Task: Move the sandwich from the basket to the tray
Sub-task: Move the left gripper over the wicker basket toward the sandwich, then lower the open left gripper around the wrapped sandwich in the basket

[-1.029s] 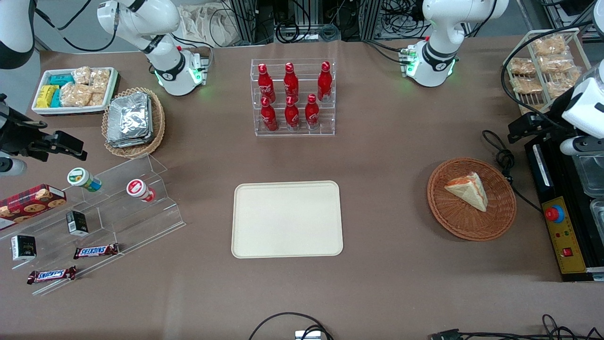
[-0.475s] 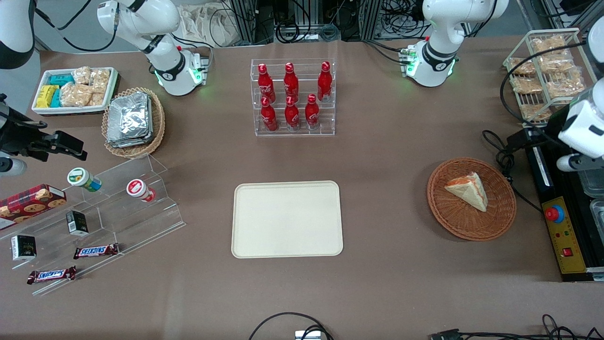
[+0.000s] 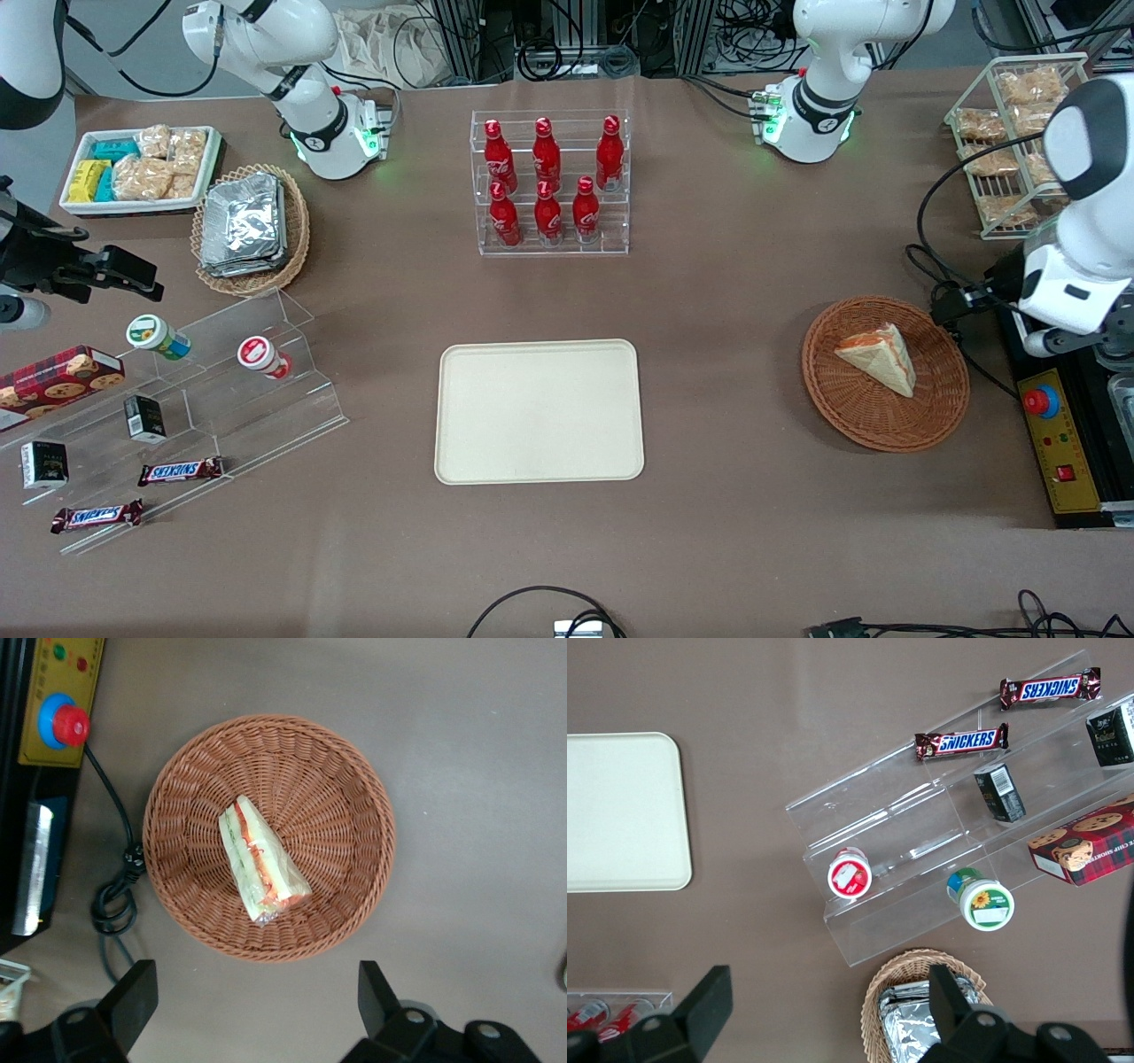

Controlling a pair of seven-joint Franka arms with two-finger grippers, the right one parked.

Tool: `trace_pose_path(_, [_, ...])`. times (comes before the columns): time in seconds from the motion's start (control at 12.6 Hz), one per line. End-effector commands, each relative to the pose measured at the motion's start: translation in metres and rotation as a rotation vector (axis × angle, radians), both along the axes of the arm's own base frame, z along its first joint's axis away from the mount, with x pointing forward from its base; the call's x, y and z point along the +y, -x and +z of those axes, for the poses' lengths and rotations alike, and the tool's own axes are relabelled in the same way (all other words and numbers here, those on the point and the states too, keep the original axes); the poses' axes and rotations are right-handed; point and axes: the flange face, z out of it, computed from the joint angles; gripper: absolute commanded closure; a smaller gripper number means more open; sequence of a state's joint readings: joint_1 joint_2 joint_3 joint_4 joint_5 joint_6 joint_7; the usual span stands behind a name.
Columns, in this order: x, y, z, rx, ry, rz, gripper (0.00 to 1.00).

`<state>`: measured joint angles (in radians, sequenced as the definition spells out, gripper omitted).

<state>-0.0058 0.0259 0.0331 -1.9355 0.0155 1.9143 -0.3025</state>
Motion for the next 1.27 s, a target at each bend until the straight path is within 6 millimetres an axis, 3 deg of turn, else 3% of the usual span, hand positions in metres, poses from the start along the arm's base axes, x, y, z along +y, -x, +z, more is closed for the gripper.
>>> trace_pose_path(0.0, [0.002,0.025,-0.035,-0.053,-0.004,0.086,0.00])
trace_pose_path(0.16, [0.005,0.032,-0.067,-0.095,-0.002,0.154,0.00])
trace_pose_path(0.63, [0.004,0.042,-0.125,-0.136,0.004,0.297,0.00])
trace_pose_path(1.19, [0.003,0.042,-0.181,-0.155,0.009,0.370,0.00])
